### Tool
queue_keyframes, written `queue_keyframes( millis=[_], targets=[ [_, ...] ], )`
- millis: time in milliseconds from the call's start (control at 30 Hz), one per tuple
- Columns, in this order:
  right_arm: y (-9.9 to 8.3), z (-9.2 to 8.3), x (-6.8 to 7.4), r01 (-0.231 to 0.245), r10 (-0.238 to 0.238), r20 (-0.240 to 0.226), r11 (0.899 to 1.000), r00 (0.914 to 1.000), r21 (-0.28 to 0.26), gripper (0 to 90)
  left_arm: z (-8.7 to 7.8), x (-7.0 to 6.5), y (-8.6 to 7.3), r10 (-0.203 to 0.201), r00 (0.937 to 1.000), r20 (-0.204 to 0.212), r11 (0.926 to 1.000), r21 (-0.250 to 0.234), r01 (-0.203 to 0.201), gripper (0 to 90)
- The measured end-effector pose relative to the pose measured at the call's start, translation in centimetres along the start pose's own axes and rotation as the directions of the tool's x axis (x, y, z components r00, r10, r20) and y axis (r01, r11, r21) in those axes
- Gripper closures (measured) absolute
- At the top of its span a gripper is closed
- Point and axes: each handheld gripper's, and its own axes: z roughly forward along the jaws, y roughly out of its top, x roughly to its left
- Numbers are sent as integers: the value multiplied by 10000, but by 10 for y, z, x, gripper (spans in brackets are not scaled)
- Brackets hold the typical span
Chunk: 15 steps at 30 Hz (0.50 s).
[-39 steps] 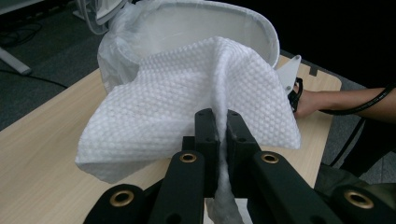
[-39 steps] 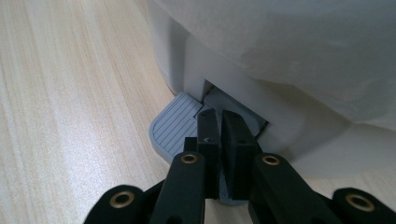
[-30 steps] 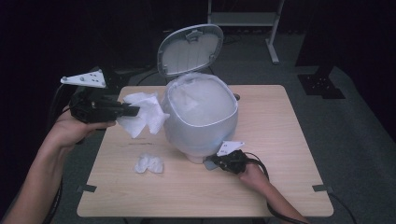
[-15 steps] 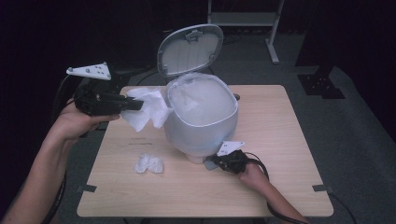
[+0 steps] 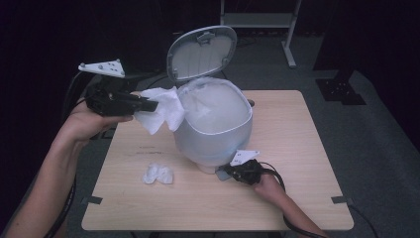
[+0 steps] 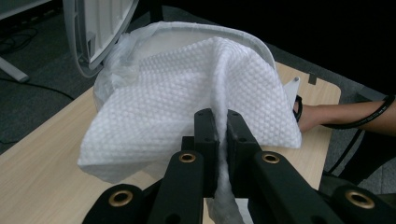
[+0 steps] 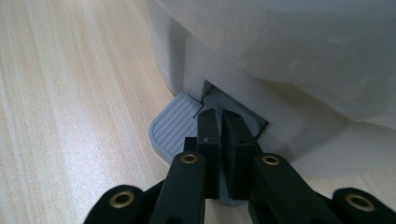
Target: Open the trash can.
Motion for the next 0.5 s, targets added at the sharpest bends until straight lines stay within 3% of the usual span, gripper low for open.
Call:
queue_keyframes(
  millis=[500],
  targets=[
    [0,0,0,-8,8,-9,10000,10000,-12,858,13,2,15,19,9996,266,10000,38,-20,857]
  ],
)
